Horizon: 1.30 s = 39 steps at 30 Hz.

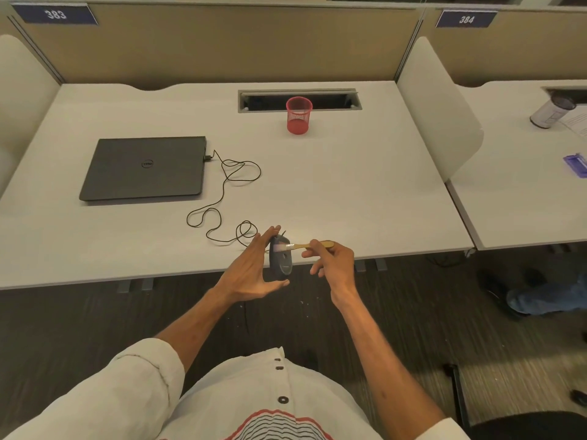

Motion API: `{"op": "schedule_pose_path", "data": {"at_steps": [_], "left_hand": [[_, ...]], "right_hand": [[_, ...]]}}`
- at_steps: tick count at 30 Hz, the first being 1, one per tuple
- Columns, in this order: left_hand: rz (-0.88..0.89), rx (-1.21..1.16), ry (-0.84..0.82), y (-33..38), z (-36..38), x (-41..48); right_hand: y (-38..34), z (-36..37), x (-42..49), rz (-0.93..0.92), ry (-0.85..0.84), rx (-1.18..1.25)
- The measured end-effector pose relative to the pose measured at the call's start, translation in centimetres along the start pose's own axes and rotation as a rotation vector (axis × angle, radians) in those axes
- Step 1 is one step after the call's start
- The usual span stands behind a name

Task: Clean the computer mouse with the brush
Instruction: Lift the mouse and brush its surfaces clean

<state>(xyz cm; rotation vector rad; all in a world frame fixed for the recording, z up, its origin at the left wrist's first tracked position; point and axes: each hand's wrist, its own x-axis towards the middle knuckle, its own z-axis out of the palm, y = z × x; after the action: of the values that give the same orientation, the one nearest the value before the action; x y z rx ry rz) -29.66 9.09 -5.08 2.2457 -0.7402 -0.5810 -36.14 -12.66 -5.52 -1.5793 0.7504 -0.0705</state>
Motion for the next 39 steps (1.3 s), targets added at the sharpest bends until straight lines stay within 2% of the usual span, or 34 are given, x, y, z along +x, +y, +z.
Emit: {"op": "schedule_pose_path", "data": {"at_steps": [2,6,8,12,16,23,26,31,34,39], "left_hand": [[-0.001,-0.011,0.004,0.0,0.0,-0.1],[0.002,-0.022,0.011,-0.1,0.0,-0.3],[0.001,-0.018,0.007,-0.2,0.0,-0.3],[0.015,-0.018,0.004,-0.2,0.2,-0.3],[0.031,-0.016,0.018,0.3,0.4,-0.3],[0.041,0.002,0.043,0.0,0.4,-0.8],[0.036,0.003,0.047,0.0,0.3,-0.9],[0.036,0.009,0.054,0.2,0.3,-0.6],[0.041,0.020,0.059,0.4,0.3,-0.4],[0.033,0.020,0.077,0.3,0.1,-0.4]], "right_hand": [[0.5,0.0,-0.2,0.029,0.045,-0.045],[1.3,-1.0,-0.6,0.094,0.265,-0.136],[1.4,-1.4,-0.8,0.093,0.301,-0.105],[0.6,-1.3,-1.0,0.021,0.154,0.052],[0.3,-0.1,-1.5,0.011,-0.005,0.023],[1.4,-1.4,-1.6,0.123,0.177,-0.045],[1.6,-2.1,-1.5,0.110,0.218,-0.060],[0.5,-1.2,-1.6,0.029,0.054,0.060],[0.5,-0.3,-1.9,0.001,-0.012,0.029],[1.1,-0.5,-1.7,0.068,0.115,-0.056]]}}
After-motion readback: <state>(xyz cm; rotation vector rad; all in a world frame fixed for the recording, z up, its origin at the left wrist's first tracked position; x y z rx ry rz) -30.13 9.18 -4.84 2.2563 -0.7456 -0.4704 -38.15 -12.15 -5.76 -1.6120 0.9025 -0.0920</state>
